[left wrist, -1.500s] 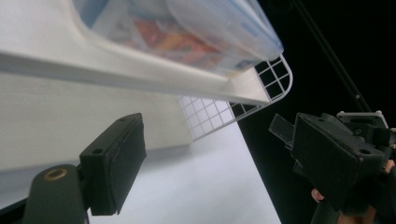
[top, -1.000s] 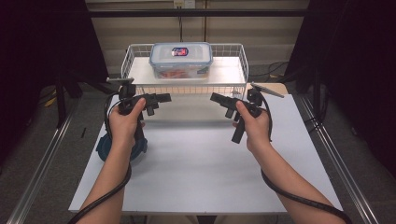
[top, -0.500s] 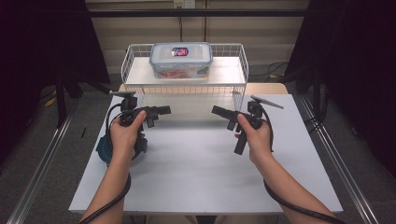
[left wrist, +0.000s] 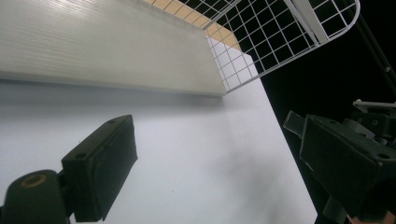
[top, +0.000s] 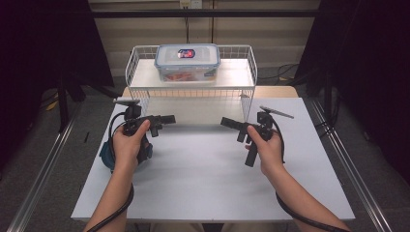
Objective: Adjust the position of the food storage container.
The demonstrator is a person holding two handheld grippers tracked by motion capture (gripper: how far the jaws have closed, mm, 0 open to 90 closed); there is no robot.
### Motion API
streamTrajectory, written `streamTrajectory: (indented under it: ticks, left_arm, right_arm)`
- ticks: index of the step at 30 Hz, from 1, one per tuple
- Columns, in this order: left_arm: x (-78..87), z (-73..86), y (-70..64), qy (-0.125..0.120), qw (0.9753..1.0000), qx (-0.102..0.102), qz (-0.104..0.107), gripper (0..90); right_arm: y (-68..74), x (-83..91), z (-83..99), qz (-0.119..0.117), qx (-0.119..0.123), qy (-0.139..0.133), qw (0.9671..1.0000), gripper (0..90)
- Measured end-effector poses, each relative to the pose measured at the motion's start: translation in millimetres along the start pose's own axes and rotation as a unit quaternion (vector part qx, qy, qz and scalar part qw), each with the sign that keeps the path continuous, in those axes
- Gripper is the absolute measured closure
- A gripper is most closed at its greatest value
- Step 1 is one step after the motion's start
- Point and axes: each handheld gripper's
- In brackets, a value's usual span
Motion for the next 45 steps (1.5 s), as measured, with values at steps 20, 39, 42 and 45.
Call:
streamTrajectory:
  ticks: [20,39,42,45]
  left_arm:
    - [36.2,-4.7,31.5,-0.004,0.9983,-0.021,-0.054,9.0]
    - [93.5,3.2,80.2,-0.037,0.9923,0.002,-0.118,7.9]
    - [96.9,3.7,86.1,-0.04,0.9907,0.003,-0.13,7.6]
    - [100.2,2.6,92.8,-0.047,0.99,0.007,-0.133,7.3]
  right_arm:
    - [-3.0,2.6,5.8,-0.002,-0.002,0.011,0.9999,20.2]
    - [10.3,-18.8,11.5,-0.017,0.005,0.038,0.9991,20.2]
    - [9.1,-19.9,12.4,-0.015,0.002,0.041,0.9991,20.2]
    - [8.3,-19.8,12.5,-0.016,-0.002,0.04,0.9991,20.2]
Point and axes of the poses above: each handheld gripper's, and its own axes: x roughly backward along the jaws, z roughly out of its underside, y roughly to its left, and after that the axes turned 4 degrees about -z, right-handed
